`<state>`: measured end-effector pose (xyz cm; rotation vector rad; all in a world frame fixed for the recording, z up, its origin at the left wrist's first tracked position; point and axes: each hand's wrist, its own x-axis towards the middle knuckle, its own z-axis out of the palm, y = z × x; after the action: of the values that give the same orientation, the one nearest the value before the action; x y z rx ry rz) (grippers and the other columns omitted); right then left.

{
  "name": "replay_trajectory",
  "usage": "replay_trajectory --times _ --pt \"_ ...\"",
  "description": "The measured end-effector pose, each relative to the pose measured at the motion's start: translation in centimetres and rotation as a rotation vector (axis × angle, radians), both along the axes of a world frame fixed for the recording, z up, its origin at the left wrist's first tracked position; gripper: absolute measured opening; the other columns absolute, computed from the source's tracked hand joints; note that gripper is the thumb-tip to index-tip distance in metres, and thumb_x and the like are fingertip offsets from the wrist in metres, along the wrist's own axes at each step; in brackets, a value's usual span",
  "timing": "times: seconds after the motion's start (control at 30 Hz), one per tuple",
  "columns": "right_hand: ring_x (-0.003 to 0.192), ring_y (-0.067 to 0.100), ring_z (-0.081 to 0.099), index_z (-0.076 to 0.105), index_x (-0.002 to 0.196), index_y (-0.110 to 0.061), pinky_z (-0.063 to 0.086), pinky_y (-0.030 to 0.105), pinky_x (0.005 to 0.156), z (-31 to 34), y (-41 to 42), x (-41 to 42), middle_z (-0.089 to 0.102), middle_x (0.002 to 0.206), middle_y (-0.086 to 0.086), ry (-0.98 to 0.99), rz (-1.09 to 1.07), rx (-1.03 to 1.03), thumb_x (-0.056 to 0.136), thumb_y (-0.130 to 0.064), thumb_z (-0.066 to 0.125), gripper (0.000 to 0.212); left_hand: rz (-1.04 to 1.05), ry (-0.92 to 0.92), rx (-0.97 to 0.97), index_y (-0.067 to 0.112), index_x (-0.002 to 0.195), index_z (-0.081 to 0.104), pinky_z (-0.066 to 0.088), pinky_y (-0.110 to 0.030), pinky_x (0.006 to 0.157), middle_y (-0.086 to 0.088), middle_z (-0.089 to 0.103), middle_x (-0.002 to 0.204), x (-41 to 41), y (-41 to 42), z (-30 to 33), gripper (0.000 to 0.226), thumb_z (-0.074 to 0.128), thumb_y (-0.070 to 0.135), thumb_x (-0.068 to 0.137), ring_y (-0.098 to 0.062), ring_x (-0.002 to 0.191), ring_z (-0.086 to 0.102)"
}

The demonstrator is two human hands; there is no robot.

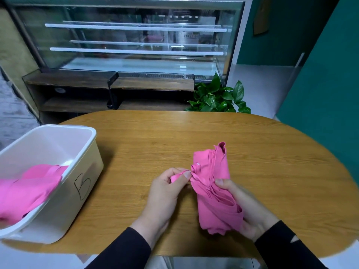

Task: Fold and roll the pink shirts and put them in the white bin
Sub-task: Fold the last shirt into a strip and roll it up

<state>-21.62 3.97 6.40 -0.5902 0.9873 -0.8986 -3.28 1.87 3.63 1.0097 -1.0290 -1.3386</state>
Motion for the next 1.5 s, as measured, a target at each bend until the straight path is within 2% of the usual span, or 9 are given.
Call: replay_trajectory --times 0.33,0.7,0.8,0.93,1.03,1.13,1.27,1.37,1.5 --pt "0.083 0.029 0.071 0.065 0.122 -0.011 0.058 0.041 0.076 -0.7 -0.8 0.2 0.075 0.105 0.021 0.146 -0.069 -0.040 0.090 -0.020 0.066 0.033 -0.208 -0.482 -0.123 0.014 0.085 0.061 0.046 -0.026 0.063 -0.004 0.065 0.062 2.6 -0.8 1.8 0.014 0.074 0.017 0.089 -0.012 0.059 0.059" --pt "0.083 0.031 0.076 0.050 0.131 -0.033 0.062 0.050 0.078 -1.5 -1.5 0.0 0.077 0.101 0.010 0.553 -0.057 -0.193 0.084 -0.025 0.079 0.057 -0.186 -0.354 -0.021 0.026 0.100 0.069 0.045 -0.026 0.072 -0.001 0.065 0.086 3.5 -0.9 1.6 0.010 0.071 0.023 0.090 -0.011 0.075 0.057" --pt "0.085 0.022 0.075 0.043 0.137 -0.039 0.063 0.047 0.074 -1.5 -1.4 0.5 0.072 0.112 0.002 0.669 -0.097 -0.272 0.080 -0.031 0.082 0.069 0.105 -0.559 -0.130 0.030 0.111 0.064 0.043 -0.010 0.080 0.008 0.064 0.109 2.7 -0.6 2.0 0.016 0.064 0.031 0.095 0.006 0.089 0.057" --pt "0.107 0.013 0.059 0.031 0.147 -0.041 0.053 0.039 0.086 -1.7 -1.3 2.1 0.055 0.129 -0.010 0.983 -0.156 -0.435 0.074 -0.044 0.084 0.091 0.054 -0.810 -0.172 0.028 0.151 0.039 0.032 -0.025 0.115 0.018 0.041 0.149 -0.7 0.4 2.5 0.053 0.044 0.046 0.101 0.002 0.137 0.036" --pt "0.109 0.009 0.060 0.033 0.143 -0.044 0.055 0.030 0.087 -1.8 -0.8 4.0 0.056 0.127 -0.012 0.919 -0.135 -0.518 0.075 -0.050 0.082 0.084 0.065 -0.598 -0.053 0.030 0.158 0.021 0.022 -0.027 0.120 0.013 0.028 0.160 -3.5 0.5 2.2 0.058 0.031 0.048 0.104 -0.004 0.145 0.026" --pt "0.102 -0.007 0.058 0.037 0.136 -0.049 0.049 0.014 0.079 -1.0 -0.4 4.8 0.057 0.115 -0.026 0.790 -0.151 -0.507 0.073 -0.033 0.087 0.081 0.199 -0.334 -0.011 0.050 0.144 0.035 0.036 -0.025 0.108 0.015 0.044 0.147 -4.5 0.5 1.9 0.041 0.030 0.052 0.103 -0.004 0.135 0.042" --pt "0.112 -0.004 0.063 0.038 0.144 -0.050 0.053 0.026 0.094 -1.0 -0.3 3.5 0.064 0.127 -0.023 0.663 0.020 -0.528 0.071 -0.045 0.079 0.084 0.242 -0.142 -0.009 0.057 0.127 0.048 0.051 -0.036 0.098 0.013 0.056 0.133 -4.3 0.0 1.0 0.043 0.037 0.069 0.088 -0.008 0.121 0.056" --pt "0.140 -0.001 0.040 0.022 0.156 -0.045 0.035 0.035 0.118 -0.7 -0.3 3.3 0.039 0.156 -0.021 0.612 0.129 -0.525 0.088 -0.053 0.054 0.075 0.268 -0.112 0.017 0.037 0.122 0.058 0.055 -0.041 0.090 0.001 0.066 0.116 -4.0 -0.7 0.8 0.051 0.037 0.069 0.089 -0.022 0.109 0.064" --pt "0.146 -0.010 0.012 0.007 0.161 -0.035 0.014 0.016 0.120 -0.9 -0.4 4.3 0.014 0.162 -0.023 0.767 0.120 -0.551 0.098 -0.058 0.032 0.071 0.274 -0.101 0.034 0.029 0.115 0.062 0.058 -0.040 0.081 -0.002 0.070 0.103 -3.6 -1.3 0.9 0.040 0.043 0.060 0.097 -0.022 0.097 0.068"
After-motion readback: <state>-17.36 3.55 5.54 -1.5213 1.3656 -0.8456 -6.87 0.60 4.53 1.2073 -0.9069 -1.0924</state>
